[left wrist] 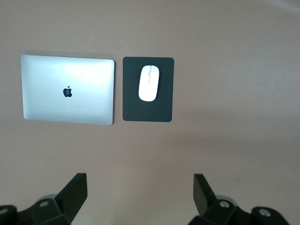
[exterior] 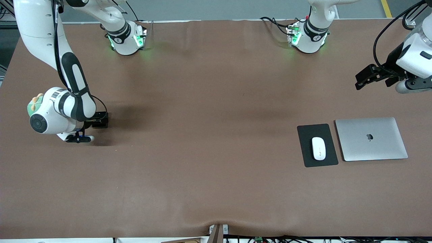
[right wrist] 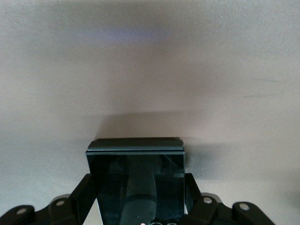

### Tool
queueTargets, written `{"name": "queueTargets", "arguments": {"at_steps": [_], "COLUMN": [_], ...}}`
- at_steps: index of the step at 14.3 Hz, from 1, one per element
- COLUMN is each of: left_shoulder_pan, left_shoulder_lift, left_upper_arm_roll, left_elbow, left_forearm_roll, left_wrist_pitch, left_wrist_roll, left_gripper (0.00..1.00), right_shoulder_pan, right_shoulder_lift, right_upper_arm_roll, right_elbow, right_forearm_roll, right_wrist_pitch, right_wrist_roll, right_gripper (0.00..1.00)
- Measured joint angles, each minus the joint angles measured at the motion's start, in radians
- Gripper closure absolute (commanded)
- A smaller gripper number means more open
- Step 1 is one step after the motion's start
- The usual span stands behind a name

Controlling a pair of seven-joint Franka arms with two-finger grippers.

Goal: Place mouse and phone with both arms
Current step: 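Lower the phone beside the green plush toy with the right gripper, then open the right gripper and withdraw it from the phone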

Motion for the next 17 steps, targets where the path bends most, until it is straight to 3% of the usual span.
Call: {"name": "queueTargets", "arguments": {"at_steps": [5, 11, 17], "left_shoulder_pan": [0.001, 0.002, 0.005], "left_shoulder_lift": [0.000, 0.000, 0.000], "left_upper_arm_roll": [0.000, 0.000, 0.004], "left_elbow": [-0.001, -0.001, -0.001], "left_forearm_roll": [0.000, 0.000, 0.000], "left_wrist_pitch": [0.002, 0.004, 0.005], "left_wrist_roll": [0.000, 0.000, 0.000], "left_gripper": [0.00, 0.00, 0.00], "right_shoulder_pan": [0.005, -0.009, -0.062], "right_shoulder_lift": [-0.003, -0.022, -0.030], "right_upper_arm_roll": [0.001, -0.013, -0.017], "right_elbow": [0.026, 0.313, 0.522], "right_forearm_roll": [0.000, -0.002, -0.002], "right_wrist_pitch": [-0.033, -0.270, -0.443], "right_wrist_roll": [0.000, 0.000, -0.005], "right_gripper": [0.00, 0.00, 0.00]}}
